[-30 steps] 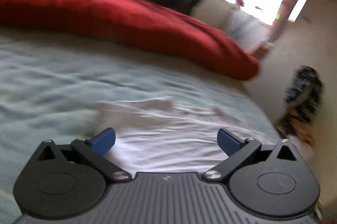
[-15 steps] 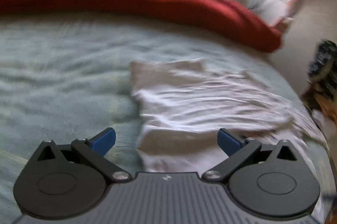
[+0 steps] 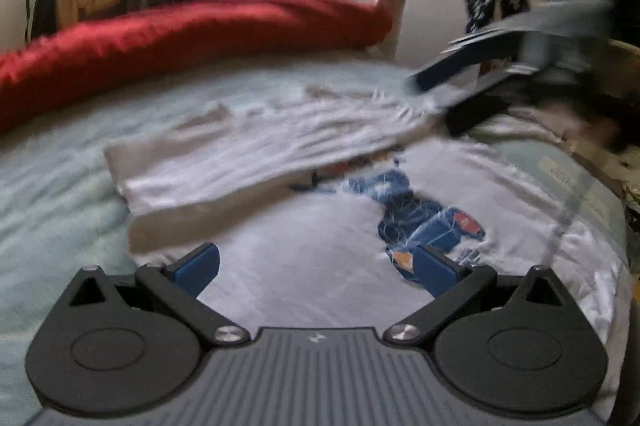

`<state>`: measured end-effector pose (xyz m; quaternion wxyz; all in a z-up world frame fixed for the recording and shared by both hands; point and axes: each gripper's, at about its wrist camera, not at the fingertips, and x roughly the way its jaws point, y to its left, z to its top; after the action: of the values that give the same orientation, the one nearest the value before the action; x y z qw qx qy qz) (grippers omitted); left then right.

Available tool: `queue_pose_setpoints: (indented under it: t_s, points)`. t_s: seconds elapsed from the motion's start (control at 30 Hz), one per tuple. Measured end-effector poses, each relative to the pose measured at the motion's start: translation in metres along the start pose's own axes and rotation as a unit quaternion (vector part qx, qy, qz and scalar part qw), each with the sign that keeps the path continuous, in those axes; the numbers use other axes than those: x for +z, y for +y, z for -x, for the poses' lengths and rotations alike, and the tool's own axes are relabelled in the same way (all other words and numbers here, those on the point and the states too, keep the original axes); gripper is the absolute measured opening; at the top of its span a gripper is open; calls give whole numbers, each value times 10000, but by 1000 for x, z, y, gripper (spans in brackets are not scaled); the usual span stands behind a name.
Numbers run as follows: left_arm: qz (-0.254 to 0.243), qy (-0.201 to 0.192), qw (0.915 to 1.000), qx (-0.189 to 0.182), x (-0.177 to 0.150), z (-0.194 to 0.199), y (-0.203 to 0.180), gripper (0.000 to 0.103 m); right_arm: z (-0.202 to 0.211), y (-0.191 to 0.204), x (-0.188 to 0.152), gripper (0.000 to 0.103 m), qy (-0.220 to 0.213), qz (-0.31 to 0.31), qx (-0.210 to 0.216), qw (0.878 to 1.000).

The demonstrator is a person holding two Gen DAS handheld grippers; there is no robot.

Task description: Fold clothes

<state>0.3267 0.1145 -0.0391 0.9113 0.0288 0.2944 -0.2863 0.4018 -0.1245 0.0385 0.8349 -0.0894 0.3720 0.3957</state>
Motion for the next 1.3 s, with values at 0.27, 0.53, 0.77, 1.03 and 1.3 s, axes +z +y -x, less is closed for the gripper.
queue_pose_setpoints:
  t_s: [0.27,0.53,0.77,1.03,1.3]
  points:
    - [459,-889,9936,-518,-9,39,33,102,-101,-17,66,103,82,159,665,9976]
    - [482,-1066,9881,-996,-13,44,33,102,-204,6,103,103,200,634,932,9934]
    - [549,-983,9895,-902,-12,39,35,102,-264,17,99,103,196,606,932,9936]
    - [523,-1017,9888,-954,-12,41,35,102,-237,30,105,103,-24,1056,641,9923]
    - [345,-965,9896,-1014,-11,39,28,102,-278,26,101,103,194,823,178,9963]
